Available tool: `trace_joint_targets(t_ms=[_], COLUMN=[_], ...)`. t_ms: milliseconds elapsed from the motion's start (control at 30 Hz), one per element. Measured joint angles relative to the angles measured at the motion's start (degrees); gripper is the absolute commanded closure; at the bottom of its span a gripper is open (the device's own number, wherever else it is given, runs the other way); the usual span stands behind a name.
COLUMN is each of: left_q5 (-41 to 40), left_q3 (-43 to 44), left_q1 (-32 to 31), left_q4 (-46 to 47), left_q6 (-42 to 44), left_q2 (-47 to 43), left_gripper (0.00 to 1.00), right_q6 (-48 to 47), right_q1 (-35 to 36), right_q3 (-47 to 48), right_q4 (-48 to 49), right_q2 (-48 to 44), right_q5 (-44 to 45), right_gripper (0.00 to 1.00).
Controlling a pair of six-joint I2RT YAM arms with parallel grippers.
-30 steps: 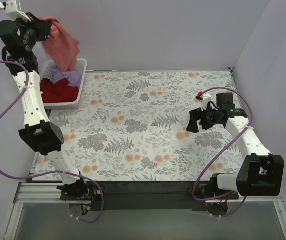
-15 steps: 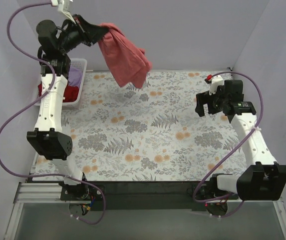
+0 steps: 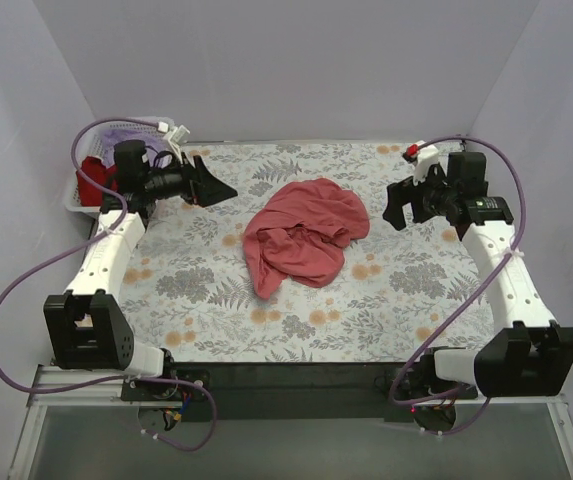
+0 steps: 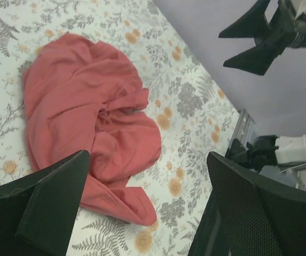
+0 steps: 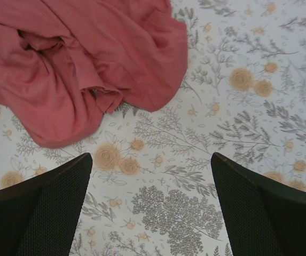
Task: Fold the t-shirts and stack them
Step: Move the tshirt to the center of the board, then flatten the tshirt out
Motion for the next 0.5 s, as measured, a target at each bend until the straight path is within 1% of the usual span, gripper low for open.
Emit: trace_joint_targets(t_ms=[100, 200, 333, 400, 500], left_q5=[-1.14, -3.63, -10.32, -13.66, -17.29], left_q3=[-3.28, -6.80, -10.88, -12.04, -12.98], left_q1=[-0.98, -3.78, -9.84, -12.52, -13.29], left_q4=[-5.62, -9.68, -13.22, -14.64, -16.81], left_q6=[7.39, 12.66, 16.72, 17.84, 18.80], left_q2=[-1.70, -1.84, -0.39, 1.16, 2.89], left_gripper=[0.09, 0.09, 0.09, 0.10, 0.12], right_q6=[-0.70, -0.83, -0.72, -0.70, -0.83], right_q1=[1.07, 2.14, 4.55, 6.38, 10.12], right_q3=[-0.44, -2.27, -2.75, -2.49, -1.90], right_q4=[-1.66, -2.93, -4.24, -4.17, -3.80], right_q2=[4.37, 9.07, 15.43, 17.81, 21.07], right_q5=[-1.36, -2.69, -3.45, -3.41, -3.02], right_gripper=[0.02, 0.03, 0.11, 0.13, 0.19])
